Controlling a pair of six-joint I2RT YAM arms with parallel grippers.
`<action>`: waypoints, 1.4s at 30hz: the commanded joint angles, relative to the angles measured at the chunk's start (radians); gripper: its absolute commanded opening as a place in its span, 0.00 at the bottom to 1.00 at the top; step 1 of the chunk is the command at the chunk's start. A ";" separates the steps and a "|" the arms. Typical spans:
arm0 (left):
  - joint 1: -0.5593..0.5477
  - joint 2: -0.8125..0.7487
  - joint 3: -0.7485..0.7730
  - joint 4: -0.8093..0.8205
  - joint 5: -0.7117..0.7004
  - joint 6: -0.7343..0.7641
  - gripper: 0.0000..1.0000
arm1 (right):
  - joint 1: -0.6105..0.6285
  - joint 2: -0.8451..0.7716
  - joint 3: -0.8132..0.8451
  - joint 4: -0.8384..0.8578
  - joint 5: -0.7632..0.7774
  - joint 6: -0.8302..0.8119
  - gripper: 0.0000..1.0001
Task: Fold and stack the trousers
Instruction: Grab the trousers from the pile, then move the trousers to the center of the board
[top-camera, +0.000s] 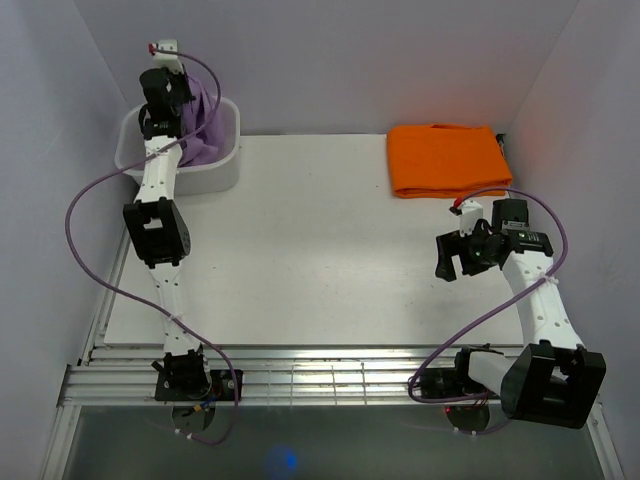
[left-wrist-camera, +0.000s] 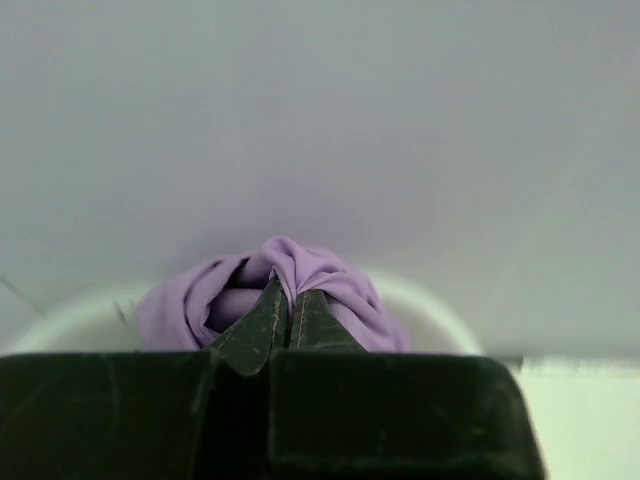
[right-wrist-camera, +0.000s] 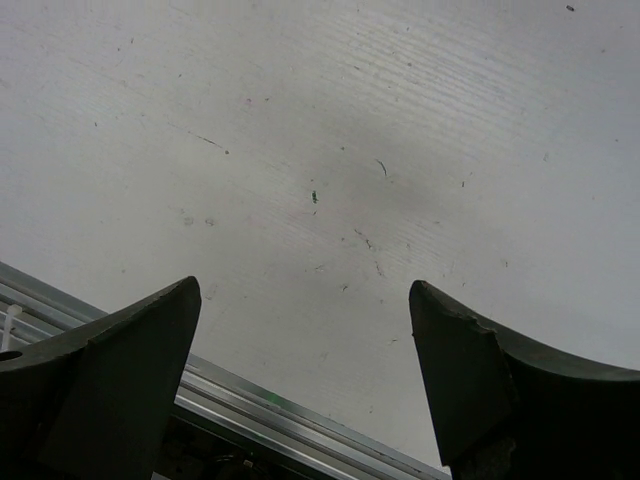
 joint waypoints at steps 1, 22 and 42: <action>-0.011 -0.239 0.154 0.303 0.036 -0.013 0.00 | -0.004 -0.043 0.005 0.027 -0.010 0.004 0.90; -0.342 -0.967 -0.342 0.393 0.408 -0.355 0.00 | -0.004 -0.137 0.061 0.056 -0.105 0.020 0.90; -0.727 -0.618 -0.663 -0.368 0.685 -0.118 0.00 | -0.003 -0.128 0.135 -0.120 -0.222 -0.198 0.90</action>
